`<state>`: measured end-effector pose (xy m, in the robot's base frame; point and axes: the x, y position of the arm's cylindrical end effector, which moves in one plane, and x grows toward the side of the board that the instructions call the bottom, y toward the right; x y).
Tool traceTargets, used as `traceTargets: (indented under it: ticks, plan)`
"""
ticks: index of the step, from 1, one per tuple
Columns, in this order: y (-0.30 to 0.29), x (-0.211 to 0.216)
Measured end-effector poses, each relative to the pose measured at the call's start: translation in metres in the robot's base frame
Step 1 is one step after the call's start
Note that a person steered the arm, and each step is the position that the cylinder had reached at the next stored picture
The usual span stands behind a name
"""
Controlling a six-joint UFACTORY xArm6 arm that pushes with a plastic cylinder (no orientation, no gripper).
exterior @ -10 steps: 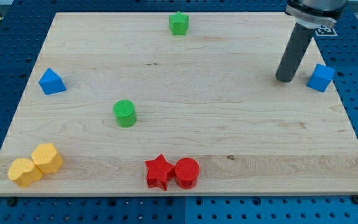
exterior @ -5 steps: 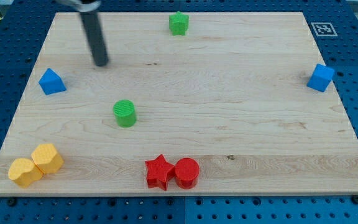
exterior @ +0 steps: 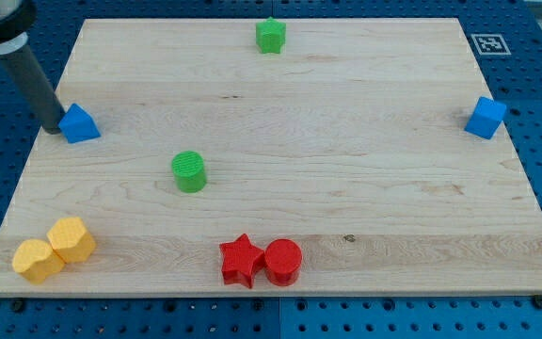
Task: Move the blue triangle closer to the blue cube
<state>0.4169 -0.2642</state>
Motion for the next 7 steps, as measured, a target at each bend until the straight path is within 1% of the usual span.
traceTargets:
  ticks: [1,3,5,6,7]
  plan:
    - [0.038,0.009]
    - [0.111,0.012]
    - [0.191,0.03]
    - [0.206,0.03]
    - [0.211,0.018]
